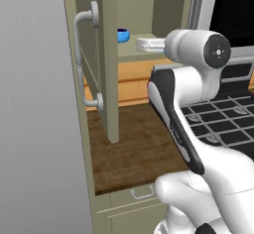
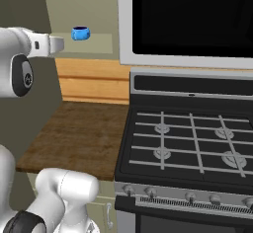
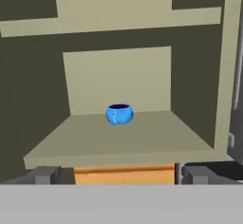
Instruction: Gather all objects into one cabinet and sort the glasses and bowls to opposite sides.
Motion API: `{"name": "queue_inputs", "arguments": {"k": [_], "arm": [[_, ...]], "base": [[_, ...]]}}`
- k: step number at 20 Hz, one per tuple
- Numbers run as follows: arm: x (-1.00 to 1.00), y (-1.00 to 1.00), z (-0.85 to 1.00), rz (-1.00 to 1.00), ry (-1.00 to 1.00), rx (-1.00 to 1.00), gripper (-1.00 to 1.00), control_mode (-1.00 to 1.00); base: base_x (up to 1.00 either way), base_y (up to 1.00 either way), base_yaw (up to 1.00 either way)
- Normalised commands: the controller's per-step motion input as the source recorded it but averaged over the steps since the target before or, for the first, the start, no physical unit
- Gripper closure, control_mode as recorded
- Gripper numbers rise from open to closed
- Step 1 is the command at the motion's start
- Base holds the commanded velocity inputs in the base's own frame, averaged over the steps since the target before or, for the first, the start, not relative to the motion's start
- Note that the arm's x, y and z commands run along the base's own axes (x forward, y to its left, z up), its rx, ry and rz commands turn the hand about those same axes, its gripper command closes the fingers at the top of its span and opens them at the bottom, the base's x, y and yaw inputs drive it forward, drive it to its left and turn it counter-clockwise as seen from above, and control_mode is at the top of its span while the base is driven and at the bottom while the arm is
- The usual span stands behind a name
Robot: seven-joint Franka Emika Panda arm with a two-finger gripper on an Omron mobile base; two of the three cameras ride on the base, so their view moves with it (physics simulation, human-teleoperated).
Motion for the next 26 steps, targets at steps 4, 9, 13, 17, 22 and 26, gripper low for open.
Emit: {"name": "queue_inputs", "arguments": {"k": [4,9,13,17,22,26], "arm": [[0.56,0.18,0.00,0.00,0.07,0.00,-1.00,-1.00],[0.55,0.21,0.00,-0.02,0.07,0.00,-1.00,-1.00],[0.44,0.08,-0.19,-0.02,0.00,0.00,-1.00,-1.00],[0.23,0.00,-0.38,-0.03,0.02,0.00,-1.00,-1.00],[0.38,0.00,-0.21,-0.02,0.03,0.00,-1.00,-1.00],[0.48,0.04,-0.06,-0.02,0.04,0.00,-1.00,-1.00]], "base": [[0.00,0.00,0.00],[0.00,0.00,0.00],[0.00,0.00,0.00],[0.00,0.00,0.00],[0.00,0.00,0.00],[0.00,0.00,0.00]]}}
